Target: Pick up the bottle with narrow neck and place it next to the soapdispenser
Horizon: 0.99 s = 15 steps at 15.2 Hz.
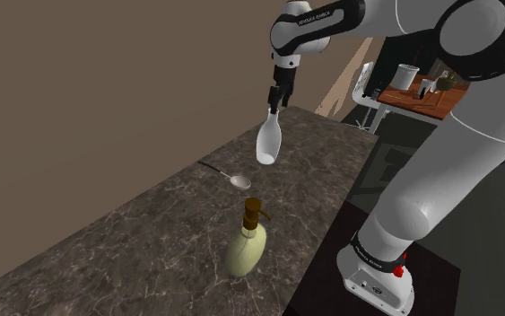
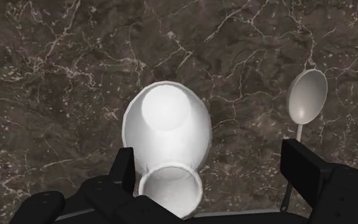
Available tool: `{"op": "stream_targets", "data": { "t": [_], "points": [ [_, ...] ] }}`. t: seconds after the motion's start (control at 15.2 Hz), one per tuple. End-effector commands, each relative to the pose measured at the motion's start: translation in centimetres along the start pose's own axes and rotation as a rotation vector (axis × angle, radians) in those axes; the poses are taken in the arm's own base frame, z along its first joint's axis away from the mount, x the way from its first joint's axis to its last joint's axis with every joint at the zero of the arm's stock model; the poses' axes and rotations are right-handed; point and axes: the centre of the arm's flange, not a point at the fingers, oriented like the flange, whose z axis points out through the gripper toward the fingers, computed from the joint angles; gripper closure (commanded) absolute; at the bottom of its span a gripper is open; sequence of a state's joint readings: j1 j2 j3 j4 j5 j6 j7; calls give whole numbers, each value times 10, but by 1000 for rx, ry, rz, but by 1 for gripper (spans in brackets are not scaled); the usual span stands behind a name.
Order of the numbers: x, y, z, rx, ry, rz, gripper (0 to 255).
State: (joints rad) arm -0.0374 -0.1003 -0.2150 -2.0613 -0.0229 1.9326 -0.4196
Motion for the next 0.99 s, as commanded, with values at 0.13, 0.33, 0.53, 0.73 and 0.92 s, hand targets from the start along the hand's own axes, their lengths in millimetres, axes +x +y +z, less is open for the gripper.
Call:
{"op": "stream_targets", "data": {
  "t": [0.13, 0.33, 0.53, 0.73, 0.92],
  "points": [
    [16, 23, 15, -2, -5, -15, 0],
    [16, 23, 31, -2, -5, -15, 0],
    [15, 23, 50, -2, -5, -15, 0],
    [15, 23, 50, -2, -5, -15, 0],
    [15, 23, 50, -2, -5, -15, 0]
  ]
}}
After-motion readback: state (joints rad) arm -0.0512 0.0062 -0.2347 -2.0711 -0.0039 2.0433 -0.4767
